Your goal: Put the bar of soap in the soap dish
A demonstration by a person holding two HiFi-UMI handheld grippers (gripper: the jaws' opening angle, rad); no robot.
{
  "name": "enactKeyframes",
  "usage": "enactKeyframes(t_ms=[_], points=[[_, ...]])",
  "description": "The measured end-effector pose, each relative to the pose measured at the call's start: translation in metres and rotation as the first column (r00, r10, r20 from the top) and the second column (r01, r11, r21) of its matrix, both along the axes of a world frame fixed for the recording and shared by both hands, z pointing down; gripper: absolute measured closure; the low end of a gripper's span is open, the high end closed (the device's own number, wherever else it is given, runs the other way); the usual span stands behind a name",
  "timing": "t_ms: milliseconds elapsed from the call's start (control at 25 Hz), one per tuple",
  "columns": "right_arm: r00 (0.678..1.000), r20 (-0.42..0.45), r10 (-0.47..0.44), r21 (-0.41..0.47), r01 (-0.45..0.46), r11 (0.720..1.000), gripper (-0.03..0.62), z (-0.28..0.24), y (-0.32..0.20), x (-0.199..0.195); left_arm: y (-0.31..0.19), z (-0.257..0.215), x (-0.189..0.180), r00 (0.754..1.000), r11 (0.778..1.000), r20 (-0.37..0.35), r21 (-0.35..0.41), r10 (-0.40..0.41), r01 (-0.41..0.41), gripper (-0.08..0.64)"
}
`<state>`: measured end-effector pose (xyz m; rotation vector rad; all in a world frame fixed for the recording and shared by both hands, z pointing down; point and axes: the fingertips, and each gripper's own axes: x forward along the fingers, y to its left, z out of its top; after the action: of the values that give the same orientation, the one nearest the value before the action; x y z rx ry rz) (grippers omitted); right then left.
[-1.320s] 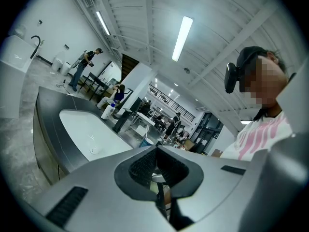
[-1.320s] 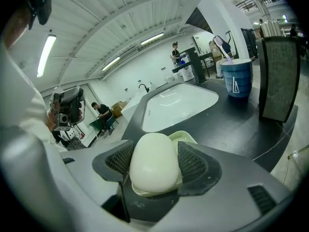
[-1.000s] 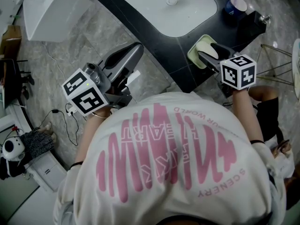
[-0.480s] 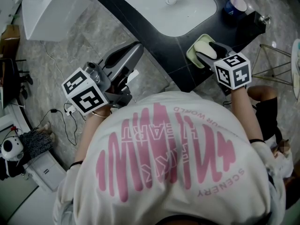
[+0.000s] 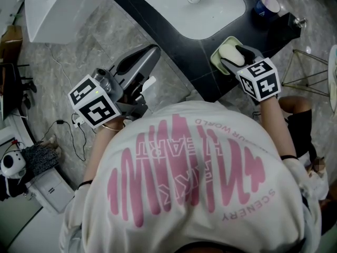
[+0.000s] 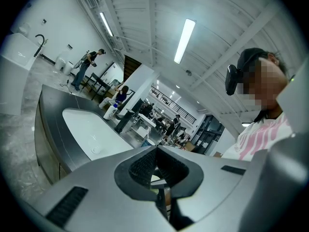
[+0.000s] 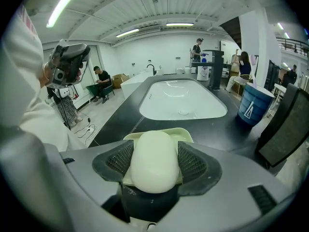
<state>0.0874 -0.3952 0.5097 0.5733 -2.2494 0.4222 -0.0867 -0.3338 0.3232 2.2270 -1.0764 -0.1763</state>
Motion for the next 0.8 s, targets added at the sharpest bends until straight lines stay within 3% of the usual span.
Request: enactKeyframes(t_ms=[520,800], points=[[0.993,-0.099,-0.07,0.068,0.077,0.995,0.295,0.0016,0.0017,-0.0002,0.0016,-0.0003,-0.001,1.0,1.0,-0.004,0.004,-0.007,0.007,0.549],[0.991,-0.105,-0.077,0.074,0.085,0.994,0.295,0.0025,0.0022,-0.0001,0.0042,0.0006,-0.0006,1.0,1.0,-0.004,0.005,-0.011,0.011,0.549]])
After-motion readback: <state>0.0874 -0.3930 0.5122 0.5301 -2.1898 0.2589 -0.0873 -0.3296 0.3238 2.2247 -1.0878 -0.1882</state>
